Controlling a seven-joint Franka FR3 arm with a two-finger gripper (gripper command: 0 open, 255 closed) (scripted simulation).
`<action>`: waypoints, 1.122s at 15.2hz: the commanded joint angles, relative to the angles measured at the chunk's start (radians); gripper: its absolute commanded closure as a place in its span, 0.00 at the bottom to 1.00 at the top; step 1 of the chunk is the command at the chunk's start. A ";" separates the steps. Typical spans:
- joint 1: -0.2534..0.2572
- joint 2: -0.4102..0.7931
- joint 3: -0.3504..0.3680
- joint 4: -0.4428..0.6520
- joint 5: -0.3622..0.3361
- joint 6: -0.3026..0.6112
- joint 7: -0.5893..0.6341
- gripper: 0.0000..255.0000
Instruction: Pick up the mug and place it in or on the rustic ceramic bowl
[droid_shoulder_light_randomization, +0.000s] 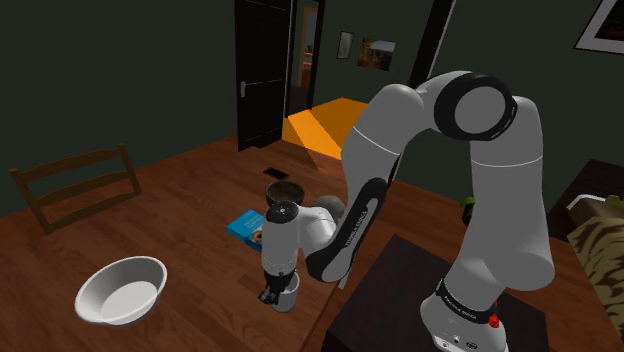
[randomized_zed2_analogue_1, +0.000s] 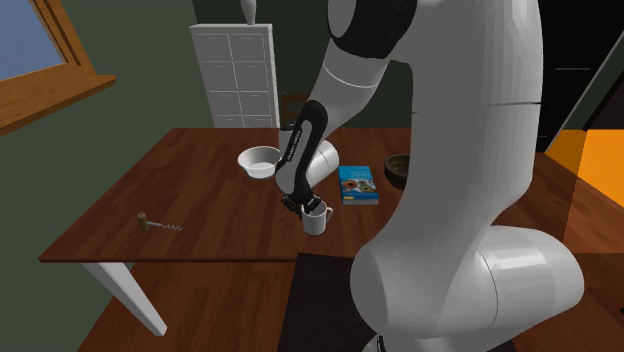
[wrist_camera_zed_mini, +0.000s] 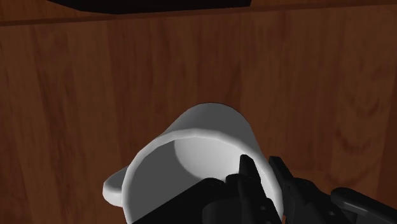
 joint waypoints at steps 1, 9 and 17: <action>-0.013 -0.024 0.017 -0.007 0.019 -0.017 -0.016 1.00; -0.066 -0.138 0.089 -0.033 0.117 -0.098 -0.093 1.00; -0.102 -0.248 0.143 -0.043 0.222 -0.186 -0.174 1.00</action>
